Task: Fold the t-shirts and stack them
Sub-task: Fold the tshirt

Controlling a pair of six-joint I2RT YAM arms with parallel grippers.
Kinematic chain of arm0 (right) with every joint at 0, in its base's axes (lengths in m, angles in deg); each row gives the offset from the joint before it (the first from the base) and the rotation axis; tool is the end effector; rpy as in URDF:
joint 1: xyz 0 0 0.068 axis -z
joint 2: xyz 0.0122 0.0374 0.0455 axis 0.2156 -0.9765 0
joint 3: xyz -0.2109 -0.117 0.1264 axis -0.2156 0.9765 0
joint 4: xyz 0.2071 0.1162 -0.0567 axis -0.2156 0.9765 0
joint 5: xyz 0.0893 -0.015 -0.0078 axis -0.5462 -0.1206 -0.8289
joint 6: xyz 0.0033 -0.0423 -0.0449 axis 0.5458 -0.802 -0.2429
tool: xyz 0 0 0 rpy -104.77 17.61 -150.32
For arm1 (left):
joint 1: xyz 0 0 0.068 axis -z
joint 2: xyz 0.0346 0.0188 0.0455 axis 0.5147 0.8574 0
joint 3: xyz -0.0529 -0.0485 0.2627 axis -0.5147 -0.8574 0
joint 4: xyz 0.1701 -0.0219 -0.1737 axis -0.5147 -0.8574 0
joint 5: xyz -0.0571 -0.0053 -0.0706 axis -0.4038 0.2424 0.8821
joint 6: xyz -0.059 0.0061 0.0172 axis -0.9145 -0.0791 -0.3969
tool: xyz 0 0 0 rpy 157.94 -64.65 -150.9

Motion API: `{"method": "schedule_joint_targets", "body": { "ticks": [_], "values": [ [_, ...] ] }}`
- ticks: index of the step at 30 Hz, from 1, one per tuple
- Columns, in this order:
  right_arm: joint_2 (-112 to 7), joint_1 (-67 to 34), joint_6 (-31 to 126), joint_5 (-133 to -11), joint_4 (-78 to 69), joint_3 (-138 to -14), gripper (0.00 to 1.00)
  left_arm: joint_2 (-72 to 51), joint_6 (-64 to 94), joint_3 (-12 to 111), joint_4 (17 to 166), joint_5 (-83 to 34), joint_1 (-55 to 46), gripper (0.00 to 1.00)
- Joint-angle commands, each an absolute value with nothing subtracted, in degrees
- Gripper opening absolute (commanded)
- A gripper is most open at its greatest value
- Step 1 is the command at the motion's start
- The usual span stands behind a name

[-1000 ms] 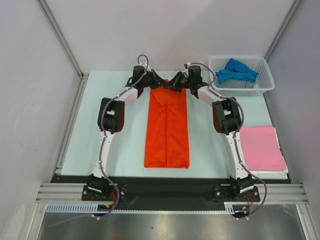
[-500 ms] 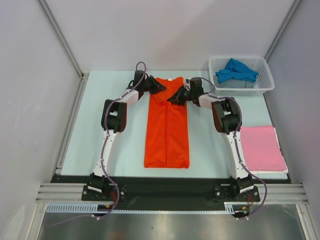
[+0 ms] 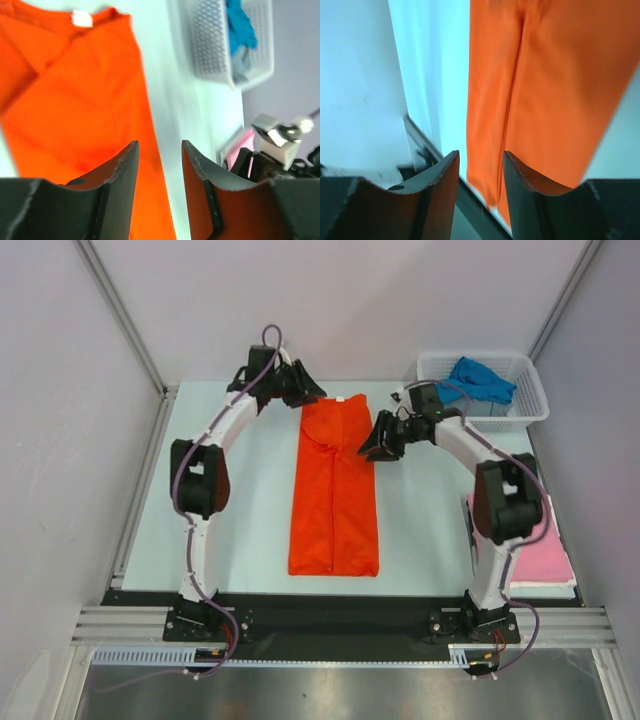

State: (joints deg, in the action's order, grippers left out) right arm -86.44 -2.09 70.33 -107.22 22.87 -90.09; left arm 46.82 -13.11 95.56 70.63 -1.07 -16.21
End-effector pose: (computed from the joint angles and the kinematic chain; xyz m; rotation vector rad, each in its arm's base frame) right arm 0.4053 0.1380 0.2233 0.0079 2.5718 1.2494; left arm 0.5041 -0.1581 0.2505 -0.1358 2.2581 -1.1185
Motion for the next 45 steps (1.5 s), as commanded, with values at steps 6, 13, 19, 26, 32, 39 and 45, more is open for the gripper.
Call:
{"method": "schedule_joint_targets", "body": {
  "ticks": [6, 13, 19, 26, 32, 39, 45],
  "values": [
    [-61.61, -4.94, 63.91, -110.84, 26.84, -59.27, 0.45, 15.80, -0.77, 62.46, 62.98, -4.63, -13.40, 0.45],
    [-57.73, -7.94, 72.86, -120.93, 8.84, -39.24, 0.20, -2.13, -4.26, 34.44, 68.49, -1.47, -4.89, 0.38],
    [-60.36, -9.61, 74.98, -122.44, 0.21, -34.73, 0.09, -3.12, -12.63, 24.99, 80.89, -1.47, 4.26, 0.34],
    [-66.16, -10.22, 74.11, -120.69, -3.31, -32.62, 0.09, 0.31, -14.21, 23.32, 83.63, -0.76, 6.55, 0.29],
    [-69.42, -10.49, 73.41, -120.33, -4.64, -28.76, 0.09, 1.71, -15.88, 19.89, 87.59, 0.20, 7.78, 0.28],
    [-68.29, -10.49, 73.21, -118.92, -3.31, -21.82, 0.10, -3.98, -13.52, 18.57, 83.03, -3.92, 7.78, 0.31],
    [-58.98, -10.75, 72.79, -108.86, 7.56, -23.46, 0.13, -11.46, -6.40, 21.47, 68.79, -10.33, 7.61, 0.43]
  ]
}}
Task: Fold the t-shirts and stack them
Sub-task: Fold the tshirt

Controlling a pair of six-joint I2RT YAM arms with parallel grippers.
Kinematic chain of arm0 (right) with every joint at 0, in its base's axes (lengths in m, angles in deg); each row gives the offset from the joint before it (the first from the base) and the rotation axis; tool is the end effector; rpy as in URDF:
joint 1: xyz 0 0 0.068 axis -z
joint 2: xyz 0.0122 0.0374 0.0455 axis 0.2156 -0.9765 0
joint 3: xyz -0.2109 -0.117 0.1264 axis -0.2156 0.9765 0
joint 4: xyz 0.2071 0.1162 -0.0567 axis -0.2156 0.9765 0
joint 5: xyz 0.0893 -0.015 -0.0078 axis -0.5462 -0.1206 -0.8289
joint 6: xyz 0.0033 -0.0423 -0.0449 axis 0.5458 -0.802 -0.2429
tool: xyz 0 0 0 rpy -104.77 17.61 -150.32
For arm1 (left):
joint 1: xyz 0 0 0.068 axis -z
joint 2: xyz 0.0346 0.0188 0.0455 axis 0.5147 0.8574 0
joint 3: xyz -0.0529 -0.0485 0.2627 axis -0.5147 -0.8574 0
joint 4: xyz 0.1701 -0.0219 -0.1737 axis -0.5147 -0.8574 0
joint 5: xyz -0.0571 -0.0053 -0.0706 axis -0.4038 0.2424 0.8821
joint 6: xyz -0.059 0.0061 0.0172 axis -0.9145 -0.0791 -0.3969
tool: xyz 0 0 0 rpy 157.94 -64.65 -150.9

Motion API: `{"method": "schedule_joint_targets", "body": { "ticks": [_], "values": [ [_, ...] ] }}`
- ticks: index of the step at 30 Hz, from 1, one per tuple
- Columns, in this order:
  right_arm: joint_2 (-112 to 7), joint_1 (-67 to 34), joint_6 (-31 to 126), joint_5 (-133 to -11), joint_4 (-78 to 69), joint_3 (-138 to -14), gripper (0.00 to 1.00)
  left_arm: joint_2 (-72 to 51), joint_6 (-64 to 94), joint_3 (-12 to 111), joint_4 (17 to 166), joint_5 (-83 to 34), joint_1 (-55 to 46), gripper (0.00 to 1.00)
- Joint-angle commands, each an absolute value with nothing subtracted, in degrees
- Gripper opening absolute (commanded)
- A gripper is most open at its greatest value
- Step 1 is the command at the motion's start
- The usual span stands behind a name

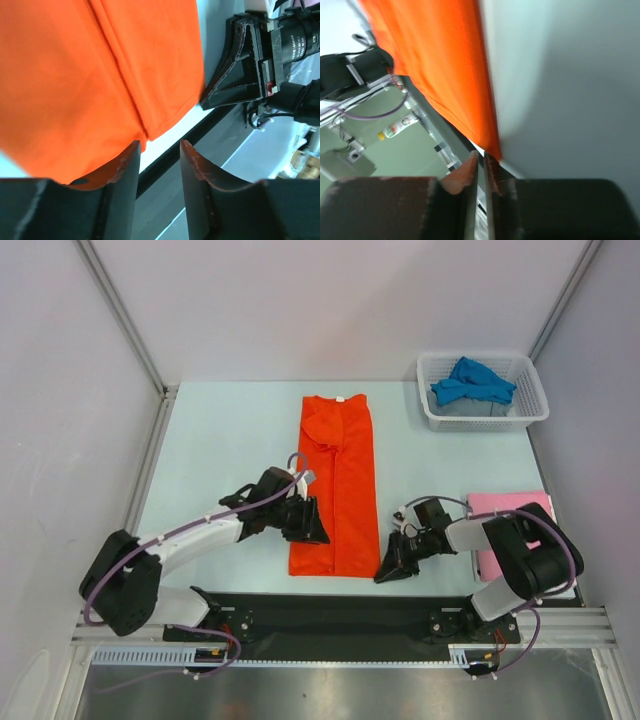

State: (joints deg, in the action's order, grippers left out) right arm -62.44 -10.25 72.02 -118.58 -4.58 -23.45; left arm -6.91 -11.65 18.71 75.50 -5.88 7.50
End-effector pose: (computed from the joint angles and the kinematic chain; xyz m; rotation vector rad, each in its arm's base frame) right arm 0.1729 0.1134 0.0957 0.0554 -2.6641 -1.4418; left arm 0.1890 -0.1770 0.1935 0.2424 2.6730 -1.0876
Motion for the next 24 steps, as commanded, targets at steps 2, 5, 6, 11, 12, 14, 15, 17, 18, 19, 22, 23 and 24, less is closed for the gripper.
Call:
{"method": "schedule_joint_targets", "body": {
  "ticks": [2, 5, 6, 11, 12, 14, 15, 17, 18, 19, 22, 23, 24],
  "values": [
    [-55.02, -10.66, 72.78, -106.63, 12.75, -24.18, 0.18, -13.13, -5.43, 20.51, 65.54, -11.13, 7.08, 0.44],
    [-46.76, -10.75, 74.27, -102.59, 17.68, -25.14, 0.27, -15.24, -4.81, 17.44, 63.60, -11.49, 5.86, 0.44],
    [-42.83, -10.75, 74.72, -101.19, 18.30, -25.49, 0.30, -15.94, -4.89, 16.56, 63.86, -11.31, 5.41, 0.43],
    [-39.18, -10.58, 76.91, -102.92, 12.87, -25.85, 0.35, -17.97, -6.12, 10.84, 69.99, -6.40, 1.19, 0.28],
    [-39.88, -10.49, 76.92, -104.24, 11.90, -26.02, 0.28, -18.23, -6.82, 10.14, 74.54, -5.26, 1.10, 0.21],
    [-43.65, -10.66, 76.83, -105.74, 8.30, -26.20, 0.24, -16.83, -7.70, 8.64, 78.34, -1.74, 0.93, 0.17],
    [-45.50, -10.49, 76.48, -107.05, 6.98, -26.20, 0.24, -15.61, -8.75, 8.29, 81.67, -0.60, 0.93, 0.14],
    [-50.84, -10.49, 75.95, -108.81, 2.06, -26.11, 0.17, -12.54, -10.25, 5.92, 84.24, 0.81, 0.93, 0.11],
    [-52.44, -10.57, 75.43, -110.21, 0.91, -26.20, 0.15, -11.65, -11.47, 5.13, 86.51, 0.99, 0.93, 0.09],
    [-53.76, -10.49, 75.34, -110.75, -0.66, -26.37, 0.10, -11.03, -11.83, 3.38, 87.58, 1.34, 0.93, 0.08],
    [-55.89, -10.40, 75.42, -111.28, -1.91, -26.20, 0.06, -11.55, -13.42, -0.05, 88.91, 0.56, 0.93, 0.05],
    [-55.62, -10.57, 75.60, -111.54, -2.26, -25.94, 0.06, -12.08, -13.68, -0.93, 88.91, 0.21, 0.93, 0.05],
    [-54.75, -10.58, 75.69, -111.89, -2.44, -25.41, 0.05, -12.95, -13.86, -1.73, 88.91, -0.15, 0.93, 0.05]
  ]
}}
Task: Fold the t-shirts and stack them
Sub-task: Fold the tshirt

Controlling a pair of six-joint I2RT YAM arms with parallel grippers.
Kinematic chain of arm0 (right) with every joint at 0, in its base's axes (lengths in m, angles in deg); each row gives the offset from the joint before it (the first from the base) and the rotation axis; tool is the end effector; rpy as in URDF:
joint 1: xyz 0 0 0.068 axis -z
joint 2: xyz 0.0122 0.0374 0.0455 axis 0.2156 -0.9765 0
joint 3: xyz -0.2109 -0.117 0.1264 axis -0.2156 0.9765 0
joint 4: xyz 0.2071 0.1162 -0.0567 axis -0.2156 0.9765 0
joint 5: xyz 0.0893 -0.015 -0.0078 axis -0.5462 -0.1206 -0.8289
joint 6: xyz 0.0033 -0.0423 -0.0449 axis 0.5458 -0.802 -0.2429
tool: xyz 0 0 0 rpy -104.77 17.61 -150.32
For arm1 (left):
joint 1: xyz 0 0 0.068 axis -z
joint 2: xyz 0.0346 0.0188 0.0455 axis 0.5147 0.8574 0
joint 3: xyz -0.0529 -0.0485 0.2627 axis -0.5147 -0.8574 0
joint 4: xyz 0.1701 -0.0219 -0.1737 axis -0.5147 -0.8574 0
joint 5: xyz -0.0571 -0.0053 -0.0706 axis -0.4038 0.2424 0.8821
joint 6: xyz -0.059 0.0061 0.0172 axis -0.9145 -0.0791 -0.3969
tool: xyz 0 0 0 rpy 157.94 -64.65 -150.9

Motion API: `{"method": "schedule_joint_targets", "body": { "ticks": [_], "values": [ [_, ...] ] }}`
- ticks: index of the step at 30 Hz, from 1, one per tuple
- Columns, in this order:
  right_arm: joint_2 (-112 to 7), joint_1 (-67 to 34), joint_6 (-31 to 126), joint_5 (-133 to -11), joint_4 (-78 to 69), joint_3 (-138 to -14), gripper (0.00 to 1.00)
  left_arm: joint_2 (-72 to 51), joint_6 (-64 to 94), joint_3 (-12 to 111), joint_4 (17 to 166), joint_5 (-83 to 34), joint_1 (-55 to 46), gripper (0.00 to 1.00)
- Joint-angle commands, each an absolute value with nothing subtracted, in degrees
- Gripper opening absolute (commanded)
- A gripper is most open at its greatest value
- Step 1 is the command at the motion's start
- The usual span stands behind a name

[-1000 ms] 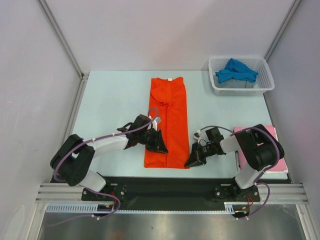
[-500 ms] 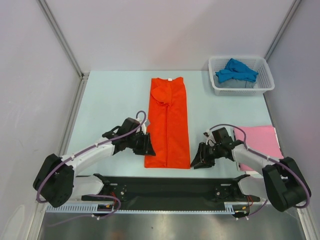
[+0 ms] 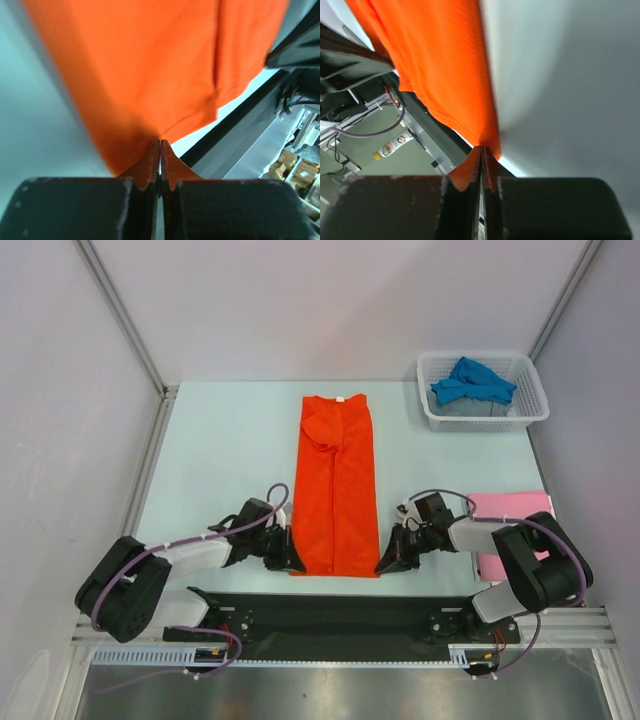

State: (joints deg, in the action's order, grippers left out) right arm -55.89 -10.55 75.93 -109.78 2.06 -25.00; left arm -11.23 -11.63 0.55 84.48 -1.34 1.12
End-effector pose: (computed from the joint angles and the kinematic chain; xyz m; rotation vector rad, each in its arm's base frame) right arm 0.1735 0.1098 0.1123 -0.0642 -2.8051 -1.3021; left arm 0.1586 -0.1281 0.1352 0.1013 2.7508 -1.1141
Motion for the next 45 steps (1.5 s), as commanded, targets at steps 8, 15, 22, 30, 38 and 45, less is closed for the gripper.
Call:
{"method": "schedule_joint_targets", "body": {
  "ticks": [8, 15, 22, 30, 38, 45],
  "values": [
    [-47.54, -10.58, 76.03, -110.05, 4.33, -27.51, 0.08, -13.92, -14.30, -7.79, 85.13, -2.70, 0.93, 0.04],
    [-54.91, -10.58, 75.86, -109.70, 0.47, -29.54, 0.11, -22.88, -20.44, -9.12, 81.02, -1.03, 2.16, 0.05],
    [-55.72, -10.66, 75.60, -109.09, 2.04, -25.50, 0.23, -35.28, -20.36, 2.47, 65.28, -9.28, 1.90, 0.36],
    [-46.92, -10.58, 74.28, -104.69, 11.18, -25.93, 0.47, -30.02, -16.85, 2.14, 64.38, -11.50, -4.43, 0.44],
    [-51.05, -10.58, 74.80, -103.72, 7.85, -24.88, 0.47, -22.45, -16.58, 0.64, 67.72, -12.36, -4.70, 0.42],
    [-52.81, -10.66, 75.25, -104.51, 6.35, -24.97, 0.45, -17.54, -17.11, -0.58, 69.66, -11.14, -4.52, 0.39]
  ]
}}
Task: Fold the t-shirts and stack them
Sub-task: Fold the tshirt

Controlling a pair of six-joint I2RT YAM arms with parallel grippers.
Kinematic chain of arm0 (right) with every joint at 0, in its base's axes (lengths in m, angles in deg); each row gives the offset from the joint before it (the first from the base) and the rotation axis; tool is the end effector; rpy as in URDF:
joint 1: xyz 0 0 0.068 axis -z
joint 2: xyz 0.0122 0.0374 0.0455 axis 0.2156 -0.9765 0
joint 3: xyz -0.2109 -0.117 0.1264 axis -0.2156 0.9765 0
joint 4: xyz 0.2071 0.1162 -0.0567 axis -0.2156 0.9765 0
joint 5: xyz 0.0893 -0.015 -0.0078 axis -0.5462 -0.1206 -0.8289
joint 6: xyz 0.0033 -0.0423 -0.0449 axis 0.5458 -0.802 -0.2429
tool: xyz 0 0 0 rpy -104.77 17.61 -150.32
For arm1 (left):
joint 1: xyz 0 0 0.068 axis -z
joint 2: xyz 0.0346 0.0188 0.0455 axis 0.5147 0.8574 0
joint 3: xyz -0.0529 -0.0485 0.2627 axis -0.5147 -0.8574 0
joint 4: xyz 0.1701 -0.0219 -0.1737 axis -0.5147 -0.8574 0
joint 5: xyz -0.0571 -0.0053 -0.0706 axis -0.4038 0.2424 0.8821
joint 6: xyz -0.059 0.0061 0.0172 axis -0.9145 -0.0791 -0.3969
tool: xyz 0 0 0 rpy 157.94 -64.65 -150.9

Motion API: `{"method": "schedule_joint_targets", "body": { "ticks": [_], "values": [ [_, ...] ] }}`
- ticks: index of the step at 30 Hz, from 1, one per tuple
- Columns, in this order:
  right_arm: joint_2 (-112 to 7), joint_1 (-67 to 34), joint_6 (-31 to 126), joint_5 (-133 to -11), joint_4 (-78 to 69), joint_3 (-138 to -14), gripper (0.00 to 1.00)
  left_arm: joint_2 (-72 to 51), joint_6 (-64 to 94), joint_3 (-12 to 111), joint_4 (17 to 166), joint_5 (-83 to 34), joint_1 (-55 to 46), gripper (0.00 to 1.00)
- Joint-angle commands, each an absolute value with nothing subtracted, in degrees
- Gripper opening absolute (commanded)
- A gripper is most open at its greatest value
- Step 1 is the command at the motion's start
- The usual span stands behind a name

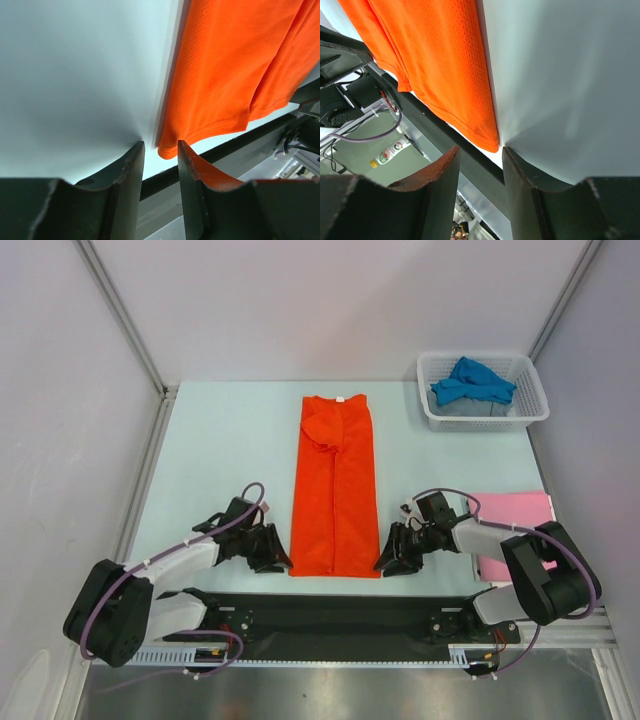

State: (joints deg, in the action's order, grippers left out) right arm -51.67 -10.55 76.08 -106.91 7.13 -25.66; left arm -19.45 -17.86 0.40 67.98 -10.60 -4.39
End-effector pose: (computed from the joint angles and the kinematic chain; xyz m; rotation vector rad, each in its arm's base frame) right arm 0.1692 0.1061 0.1228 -0.0878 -2.8518 -1.2499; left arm 0.1454 -0.0924 0.1389 -0.3078 2.8606 -0.8380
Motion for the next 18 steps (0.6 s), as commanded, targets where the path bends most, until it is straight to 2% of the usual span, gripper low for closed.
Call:
{"method": "schedule_joint_targets", "body": {
  "ticks": [1, 18],
  "values": [
    [-52.98, -10.66, 74.81, -104.69, 6.44, -24.97, 0.45, -17.01, -17.55, -0.68, 69.83, -11.14, -4.52, 0.38],
    [-54.30, -10.75, 75.42, -102.93, 7.05, -24.97, 0.45, -12.00, -20.10, -3.67, 70.36, -12.37, -4.35, 0.35]
  ]
}}
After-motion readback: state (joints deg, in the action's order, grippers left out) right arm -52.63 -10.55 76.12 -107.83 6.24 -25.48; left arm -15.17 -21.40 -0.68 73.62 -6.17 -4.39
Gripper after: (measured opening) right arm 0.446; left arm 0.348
